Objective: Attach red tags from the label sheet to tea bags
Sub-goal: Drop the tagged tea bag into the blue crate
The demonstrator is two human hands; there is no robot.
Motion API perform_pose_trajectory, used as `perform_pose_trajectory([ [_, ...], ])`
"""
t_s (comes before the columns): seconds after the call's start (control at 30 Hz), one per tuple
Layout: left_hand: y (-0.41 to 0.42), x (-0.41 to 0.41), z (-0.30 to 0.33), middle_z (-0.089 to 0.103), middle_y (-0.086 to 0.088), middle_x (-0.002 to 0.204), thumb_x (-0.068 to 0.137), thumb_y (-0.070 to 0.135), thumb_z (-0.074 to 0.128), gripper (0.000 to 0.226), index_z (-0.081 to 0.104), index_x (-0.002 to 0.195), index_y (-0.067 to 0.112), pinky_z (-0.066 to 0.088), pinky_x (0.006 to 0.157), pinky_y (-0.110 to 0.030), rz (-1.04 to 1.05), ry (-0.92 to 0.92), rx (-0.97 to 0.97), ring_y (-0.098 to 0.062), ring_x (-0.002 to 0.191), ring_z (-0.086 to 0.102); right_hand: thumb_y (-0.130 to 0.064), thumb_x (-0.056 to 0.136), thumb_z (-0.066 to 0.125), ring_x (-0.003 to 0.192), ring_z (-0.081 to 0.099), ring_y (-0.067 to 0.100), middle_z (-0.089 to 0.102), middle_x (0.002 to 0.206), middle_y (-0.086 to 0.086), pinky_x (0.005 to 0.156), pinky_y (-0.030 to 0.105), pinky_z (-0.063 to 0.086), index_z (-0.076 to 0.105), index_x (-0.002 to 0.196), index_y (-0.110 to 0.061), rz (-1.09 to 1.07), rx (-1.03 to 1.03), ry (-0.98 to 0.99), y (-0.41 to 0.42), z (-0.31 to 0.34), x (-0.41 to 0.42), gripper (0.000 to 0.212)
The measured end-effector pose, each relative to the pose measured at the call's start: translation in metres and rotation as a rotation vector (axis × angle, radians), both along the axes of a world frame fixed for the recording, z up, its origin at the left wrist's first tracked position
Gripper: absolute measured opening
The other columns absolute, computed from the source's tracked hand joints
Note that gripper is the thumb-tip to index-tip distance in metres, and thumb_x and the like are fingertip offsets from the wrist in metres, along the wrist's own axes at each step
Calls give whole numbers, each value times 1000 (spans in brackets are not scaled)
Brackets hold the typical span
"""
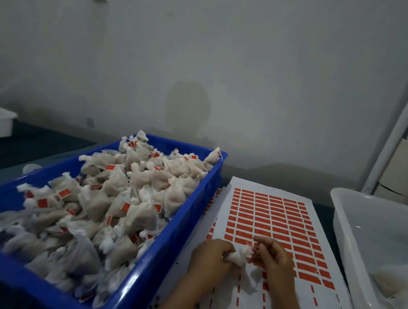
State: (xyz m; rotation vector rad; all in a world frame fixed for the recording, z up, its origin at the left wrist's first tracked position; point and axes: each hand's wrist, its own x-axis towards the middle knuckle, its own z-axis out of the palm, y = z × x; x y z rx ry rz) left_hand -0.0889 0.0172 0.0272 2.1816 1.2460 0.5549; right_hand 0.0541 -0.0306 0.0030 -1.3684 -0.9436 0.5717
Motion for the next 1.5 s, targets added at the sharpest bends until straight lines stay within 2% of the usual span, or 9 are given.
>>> perform_pose_trajectory([
  [0.17, 10, 17, 36, 67, 5, 90, 84, 37, 63, 17, 63, 93, 23, 54, 74, -23, 204, -291, 5, -4, 79, 63, -11, 93, 48, 68, 66, 16, 68, 81, 2, 56, 16, 51, 63, 95, -16, -8, -3, 22, 1, 1, 5, 16],
  [0.23, 20, 21, 60, 65, 6, 84, 87, 32, 60, 10, 61, 88, 22, 47, 60, -15, 304, -416, 90, -2, 70, 60, -12, 93, 48, 71, 66, 19, 68, 82, 4, 60, 17, 51, 63, 95, -14, -7, -9, 23, 1, 1, 7, 15],
  [0.33, 43, 23, 101, 60, 3, 80, 91, 29, 54, 13, 55, 83, 18, 37, 57, -15, 426, -500, 218, -4, 67, 53, -9, 92, 48, 71, 65, 19, 68, 79, 5, 54, 14, 51, 63, 88, -18, 15, -15, 41, -1, 1, 7, 18],
  [0.47, 83, 2, 147, 61, -3, 80, 89, 36, 56, 27, 61, 90, 9, 38, 59, -23, 495, -429, 230, -13, 70, 54, -9, 92, 47, 65, 64, 19, 68, 76, 3, 49, 13, 49, 64, 88, -18, 32, -56, 30, 0, 1, 7, 20],
  [0.57, 108, -29, 155, 59, -1, 71, 85, 41, 58, 29, 60, 80, 12, 36, 56, -25, 523, -335, 180, -17, 68, 54, -6, 92, 47, 62, 64, 22, 68, 75, 4, 47, 18, 51, 65, 89, -14, 48, -72, 23, 3, 1, 9, 19],
  [0.73, 129, -59, 119, 62, -4, 78, 84, 39, 58, 24, 58, 81, 15, 49, 74, -34, 546, -199, 42, -21, 75, 58, -4, 92, 47, 59, 62, 25, 67, 75, 10, 45, 21, 50, 64, 89, -10, 80, -98, 25, 3, 2, 9, 19],
  [1.17, 157, -77, 86, 57, -8, 91, 85, 47, 55, 38, 56, 99, 12, 43, 68, -35, 762, 152, 148, -22, 80, 53, -6, 93, 45, 54, 60, 19, 66, 73, 13, 52, 22, 51, 62, 89, -4, 210, -166, -47, 5, 6, 17, 17],
  [1.4, 169, -83, 88, 58, -13, 89, 89, 34, 55, 26, 56, 89, 8, 51, 73, -37, 841, 121, 158, -26, 81, 57, -8, 93, 46, 65, 62, 15, 65, 75, 6, 65, 21, 52, 60, 86, -7, 279, -238, -85, 11, 12, 25, 16],
  [1.5, 177, -93, 83, 57, -12, 83, 91, 25, 53, 20, 55, 84, 7, 46, 65, -32, 884, 103, 180, -22, 73, 55, -13, 94, 46, 72, 63, 14, 65, 80, 0, 73, 21, 53, 59, 90, -8, 319, -274, -175, 17, 9, 28, 15],
])
